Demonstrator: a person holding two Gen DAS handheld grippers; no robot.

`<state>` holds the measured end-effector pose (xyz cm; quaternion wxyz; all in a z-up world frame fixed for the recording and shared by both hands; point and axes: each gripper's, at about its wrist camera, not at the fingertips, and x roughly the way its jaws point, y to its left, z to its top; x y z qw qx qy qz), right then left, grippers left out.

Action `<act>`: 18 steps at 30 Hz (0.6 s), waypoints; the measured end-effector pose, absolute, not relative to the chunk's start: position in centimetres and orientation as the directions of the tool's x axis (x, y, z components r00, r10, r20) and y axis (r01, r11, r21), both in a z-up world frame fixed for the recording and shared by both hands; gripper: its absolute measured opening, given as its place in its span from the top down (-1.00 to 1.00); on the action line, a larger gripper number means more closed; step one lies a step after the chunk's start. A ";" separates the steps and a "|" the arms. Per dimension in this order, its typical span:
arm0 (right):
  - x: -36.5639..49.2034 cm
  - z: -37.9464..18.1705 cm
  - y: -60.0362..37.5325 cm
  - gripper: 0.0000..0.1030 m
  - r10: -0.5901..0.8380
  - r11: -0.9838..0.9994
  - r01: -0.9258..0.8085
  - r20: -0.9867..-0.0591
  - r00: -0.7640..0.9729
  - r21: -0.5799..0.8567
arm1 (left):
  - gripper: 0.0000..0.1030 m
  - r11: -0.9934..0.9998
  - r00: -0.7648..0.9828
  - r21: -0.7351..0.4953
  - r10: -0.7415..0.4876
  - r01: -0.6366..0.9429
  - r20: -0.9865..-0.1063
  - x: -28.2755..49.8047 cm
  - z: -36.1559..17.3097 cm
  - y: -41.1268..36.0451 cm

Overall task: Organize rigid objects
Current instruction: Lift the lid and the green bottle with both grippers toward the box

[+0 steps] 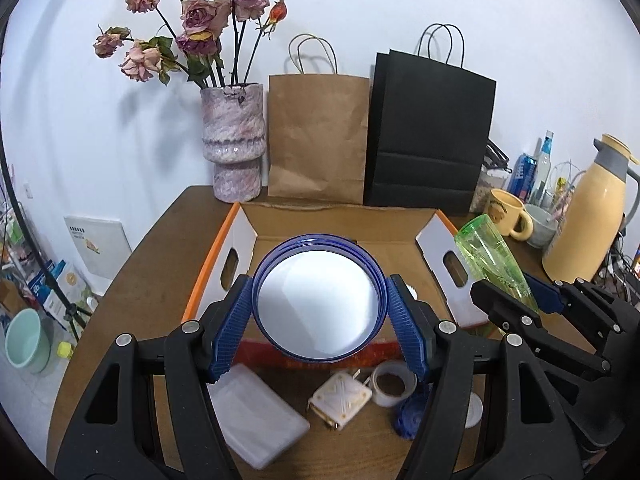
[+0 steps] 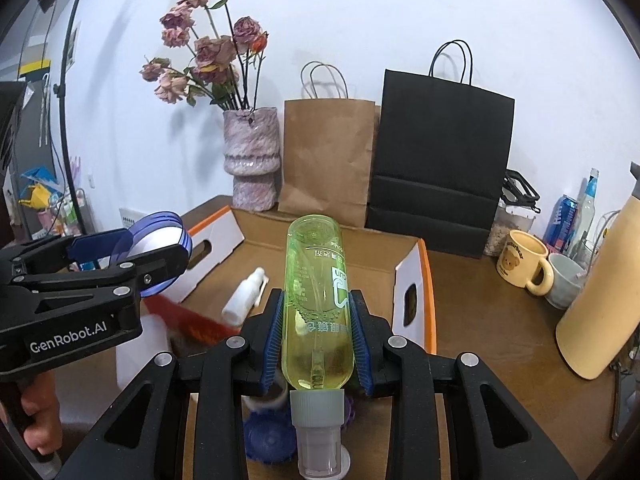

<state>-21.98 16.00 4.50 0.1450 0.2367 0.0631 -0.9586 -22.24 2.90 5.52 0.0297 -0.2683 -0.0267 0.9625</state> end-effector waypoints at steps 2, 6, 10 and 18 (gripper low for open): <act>-22.8 4.7 16.0 0.32 -0.248 -0.951 0.304 -0.469 -0.848 -0.046 | -0.22 -0.997 -0.858 -0.073 0.071 -0.039 -0.509 -22.8 5.8 2.8; -24.2 5.0 16.0 0.32 -0.254 -0.952 0.303 -0.461 -0.850 -0.034 | -0.22 -0.996 -0.864 -0.087 0.066 -0.026 -0.499 -24.1 6.1 2.6; -25.7 5.3 15.9 0.32 -0.256 -0.953 0.301 -0.457 -0.852 -0.026 | -0.22 -0.996 -0.868 -0.083 0.052 -0.012 -0.493 -25.4 6.2 2.6; -28.7 4.8 15.5 0.32 -0.255 -0.953 0.303 -0.472 -0.844 -0.027 | -0.22 -0.997 -0.860 -0.083 0.039 0.004 -0.509 -28.4 5.6 2.4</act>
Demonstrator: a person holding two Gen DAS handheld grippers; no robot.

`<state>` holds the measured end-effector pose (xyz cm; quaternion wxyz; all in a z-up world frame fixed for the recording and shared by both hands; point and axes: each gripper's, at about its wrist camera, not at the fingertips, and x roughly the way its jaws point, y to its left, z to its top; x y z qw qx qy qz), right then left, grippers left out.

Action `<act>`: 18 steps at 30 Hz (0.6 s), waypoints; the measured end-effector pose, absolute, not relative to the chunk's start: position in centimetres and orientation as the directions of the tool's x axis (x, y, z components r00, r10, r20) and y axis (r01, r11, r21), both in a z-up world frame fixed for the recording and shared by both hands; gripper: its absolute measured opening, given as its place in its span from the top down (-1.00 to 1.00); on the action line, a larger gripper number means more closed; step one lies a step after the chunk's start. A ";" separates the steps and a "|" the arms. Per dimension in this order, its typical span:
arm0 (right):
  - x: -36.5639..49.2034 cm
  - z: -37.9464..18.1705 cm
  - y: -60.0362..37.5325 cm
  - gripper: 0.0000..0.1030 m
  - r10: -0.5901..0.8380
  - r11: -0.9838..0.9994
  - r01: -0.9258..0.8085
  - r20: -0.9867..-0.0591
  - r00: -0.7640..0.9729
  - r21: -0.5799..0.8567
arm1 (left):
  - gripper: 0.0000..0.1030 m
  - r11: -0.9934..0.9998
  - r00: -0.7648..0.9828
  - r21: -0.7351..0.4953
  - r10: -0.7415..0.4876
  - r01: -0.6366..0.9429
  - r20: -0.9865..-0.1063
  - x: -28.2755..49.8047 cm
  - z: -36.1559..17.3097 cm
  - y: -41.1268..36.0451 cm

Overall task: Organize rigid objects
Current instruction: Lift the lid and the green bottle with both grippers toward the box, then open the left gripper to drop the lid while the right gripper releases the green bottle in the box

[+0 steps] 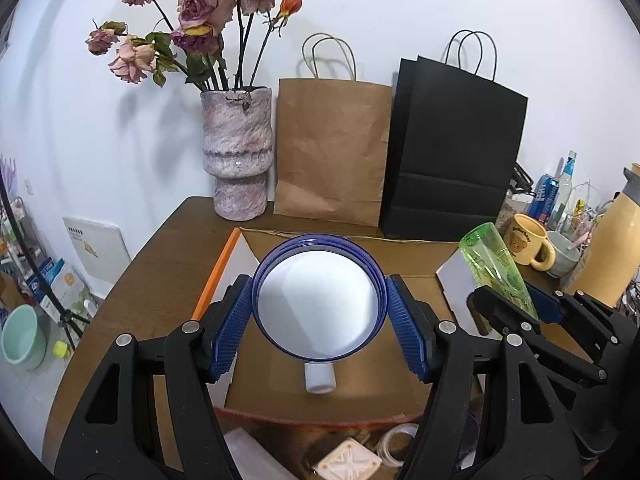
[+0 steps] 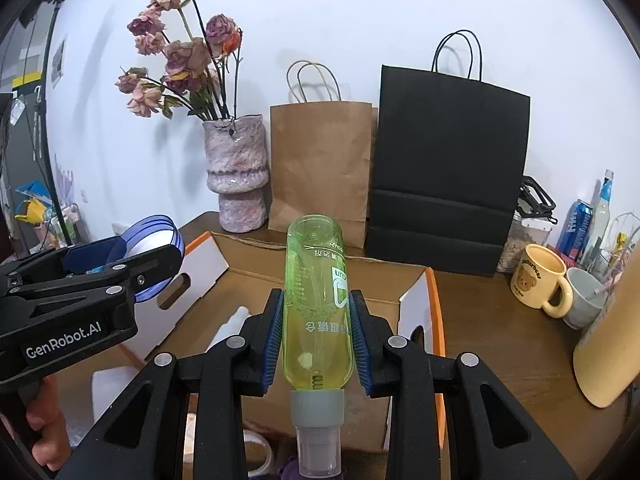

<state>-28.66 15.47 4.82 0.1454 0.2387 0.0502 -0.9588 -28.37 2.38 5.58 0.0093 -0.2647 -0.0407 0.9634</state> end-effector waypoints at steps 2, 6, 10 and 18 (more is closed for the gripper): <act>-29.4 4.7 15.5 0.32 -0.253 -0.953 0.303 -0.480 -0.840 -0.028 | -0.22 -0.997 -0.858 -0.080 0.034 0.008 -0.512 -29.1 5.4 2.4; -30.9 4.1 15.4 0.32 -0.248 -0.952 0.304 -0.498 -0.831 -0.034 | -0.22 -0.998 -0.856 -0.068 0.020 0.017 -0.517 -30.5 5.1 2.3; -32.1 3.5 15.2 0.32 -0.246 -0.950 0.311 -0.518 -0.819 -0.041 | -0.22 -0.998 -0.849 -0.058 0.007 0.028 -0.528 -31.9 4.5 2.2; -34.4 2.0 15.0 0.32 -0.238 -0.942 0.329 -0.564 -0.791 -0.064 | -0.22 -0.999 -0.832 -0.022 -0.016 0.033 -0.554 -34.4 3.2 1.9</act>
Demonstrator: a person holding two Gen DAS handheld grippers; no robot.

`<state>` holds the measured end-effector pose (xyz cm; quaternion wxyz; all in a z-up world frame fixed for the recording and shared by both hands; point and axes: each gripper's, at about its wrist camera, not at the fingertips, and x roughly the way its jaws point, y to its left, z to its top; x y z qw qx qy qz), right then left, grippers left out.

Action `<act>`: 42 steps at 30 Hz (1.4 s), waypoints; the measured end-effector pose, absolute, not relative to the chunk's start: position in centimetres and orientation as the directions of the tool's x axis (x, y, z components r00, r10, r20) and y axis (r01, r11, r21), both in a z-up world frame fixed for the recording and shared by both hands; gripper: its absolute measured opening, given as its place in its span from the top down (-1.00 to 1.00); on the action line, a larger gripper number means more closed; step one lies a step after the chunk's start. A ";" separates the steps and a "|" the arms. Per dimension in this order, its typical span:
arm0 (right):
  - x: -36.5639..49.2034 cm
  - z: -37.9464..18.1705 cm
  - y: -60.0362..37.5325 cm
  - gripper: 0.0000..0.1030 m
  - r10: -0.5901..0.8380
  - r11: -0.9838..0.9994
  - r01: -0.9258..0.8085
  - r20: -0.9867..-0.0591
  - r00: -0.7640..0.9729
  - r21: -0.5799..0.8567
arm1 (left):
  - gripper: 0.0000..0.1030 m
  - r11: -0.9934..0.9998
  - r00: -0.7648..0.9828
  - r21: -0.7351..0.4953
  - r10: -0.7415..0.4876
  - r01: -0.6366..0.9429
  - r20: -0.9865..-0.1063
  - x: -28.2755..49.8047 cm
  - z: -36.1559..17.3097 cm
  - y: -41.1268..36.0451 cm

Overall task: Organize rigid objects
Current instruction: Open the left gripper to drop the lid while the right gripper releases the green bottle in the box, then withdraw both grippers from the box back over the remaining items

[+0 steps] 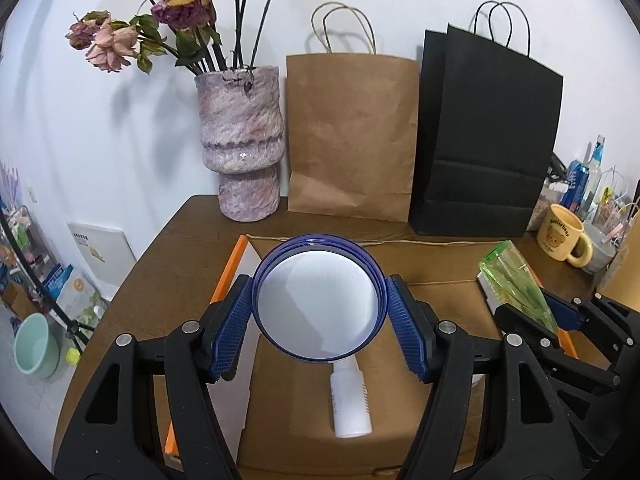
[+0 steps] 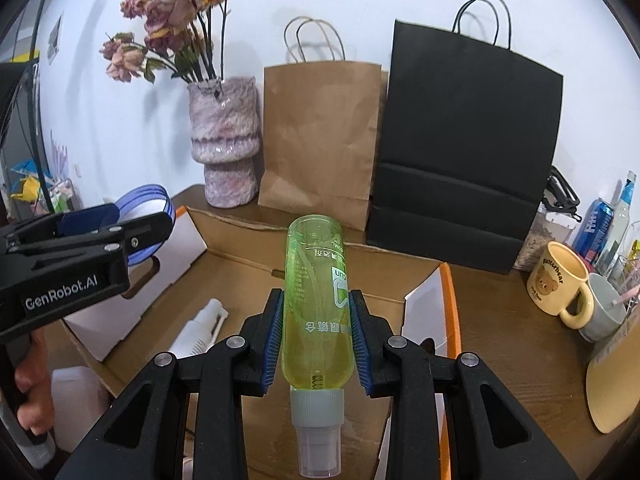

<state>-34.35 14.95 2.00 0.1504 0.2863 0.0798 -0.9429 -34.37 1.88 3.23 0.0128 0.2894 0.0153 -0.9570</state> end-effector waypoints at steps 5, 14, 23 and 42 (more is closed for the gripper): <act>-35.3 1.1 15.0 0.32 -0.225 -0.941 0.330 -0.585 -0.779 -0.077 | -0.22 -1.000 -0.823 0.000 -0.024 0.029 -0.567 -35.3 2.4 1.8; -35.6 -0.5 14.8 0.32 -0.211 -0.938 0.337 -0.632 -0.746 -0.085 | -0.23 -1.000 -0.802 0.007 -0.027 0.029 -0.596 -35.9 1.5 1.5; -36.0 -0.7 15.2 -0.67 -0.201 -0.945 0.319 -0.650 -0.733 -0.067 | -1.00 -0.999 -0.810 -0.023 -0.022 0.044 -0.586 -35.7 1.7 1.1; -35.1 0.1 15.7 -0.72 -0.200 -0.951 0.303 -0.625 -0.754 -0.061 | -1.00 -0.999 -0.811 -0.026 -0.019 0.043 -0.584 -35.2 1.6 1.1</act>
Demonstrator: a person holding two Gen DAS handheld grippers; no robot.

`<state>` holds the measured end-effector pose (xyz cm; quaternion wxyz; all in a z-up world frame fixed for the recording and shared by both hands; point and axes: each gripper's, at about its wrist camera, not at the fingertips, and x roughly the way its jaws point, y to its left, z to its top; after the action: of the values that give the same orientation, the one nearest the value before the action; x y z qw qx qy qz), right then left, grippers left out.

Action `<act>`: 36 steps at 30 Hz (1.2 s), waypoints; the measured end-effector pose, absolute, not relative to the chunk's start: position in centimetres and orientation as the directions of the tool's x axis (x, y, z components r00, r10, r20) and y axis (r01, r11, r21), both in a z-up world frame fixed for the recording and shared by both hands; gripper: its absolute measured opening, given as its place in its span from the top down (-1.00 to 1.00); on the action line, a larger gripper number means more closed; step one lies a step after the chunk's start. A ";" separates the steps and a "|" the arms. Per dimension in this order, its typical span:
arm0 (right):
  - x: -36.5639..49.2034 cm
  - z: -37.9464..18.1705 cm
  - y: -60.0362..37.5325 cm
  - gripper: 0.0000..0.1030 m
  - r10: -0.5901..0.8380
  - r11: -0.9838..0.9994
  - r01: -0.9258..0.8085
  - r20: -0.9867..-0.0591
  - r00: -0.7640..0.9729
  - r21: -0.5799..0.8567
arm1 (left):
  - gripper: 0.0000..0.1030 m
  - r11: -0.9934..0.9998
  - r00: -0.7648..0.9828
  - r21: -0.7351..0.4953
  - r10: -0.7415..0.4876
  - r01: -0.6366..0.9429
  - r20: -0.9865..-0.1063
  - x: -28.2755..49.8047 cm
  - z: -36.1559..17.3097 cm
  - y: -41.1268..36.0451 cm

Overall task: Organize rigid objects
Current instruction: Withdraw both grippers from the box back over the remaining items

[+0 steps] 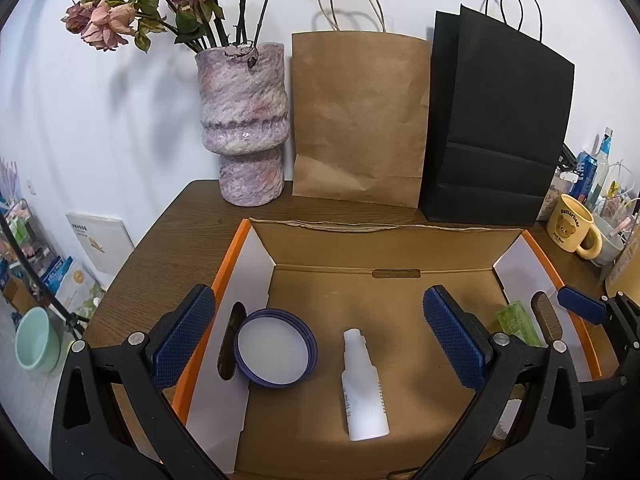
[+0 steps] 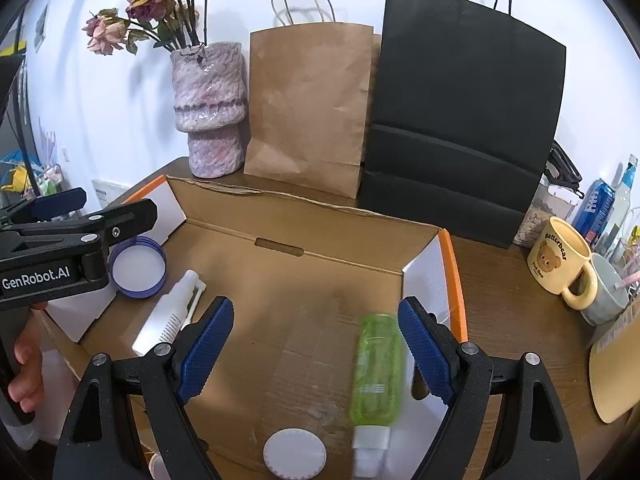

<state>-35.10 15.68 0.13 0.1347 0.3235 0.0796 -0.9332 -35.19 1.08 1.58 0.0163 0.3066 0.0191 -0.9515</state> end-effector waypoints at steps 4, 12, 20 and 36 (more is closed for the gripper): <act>-34.6 0.5 15.6 -0.72 -0.200 -0.951 0.304 -0.615 -0.762 -0.066 | -1.00 -0.999 -0.815 -0.028 -0.015 0.038 -0.579 -34.9 1.7 1.2; -33.3 1.0 16.2 -0.72 -0.195 -0.955 0.290 -0.600 -0.776 -0.064 | -1.00 -0.999 -0.834 -0.033 -0.001 0.023 -0.552 -33.6 2.1 1.5; -31.4 1.2 16.6 -0.72 -0.200 -0.957 0.285 -0.582 -0.788 -0.057 | -1.00 -0.999 -0.843 -0.034 0.008 0.013 -0.538 -32.0 2.3 1.6; -27.4 1.8 17.2 -0.72 -0.205 -0.960 0.276 -0.560 -0.803 -0.045 | -1.00 -1.000 -0.862 -0.007 -0.005 0.010 -0.506 -27.9 2.5 1.6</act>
<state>-27.35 17.18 1.80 0.1270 0.2870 0.0622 -0.9474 -27.89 1.64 2.47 0.0040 0.2622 0.0046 -0.9650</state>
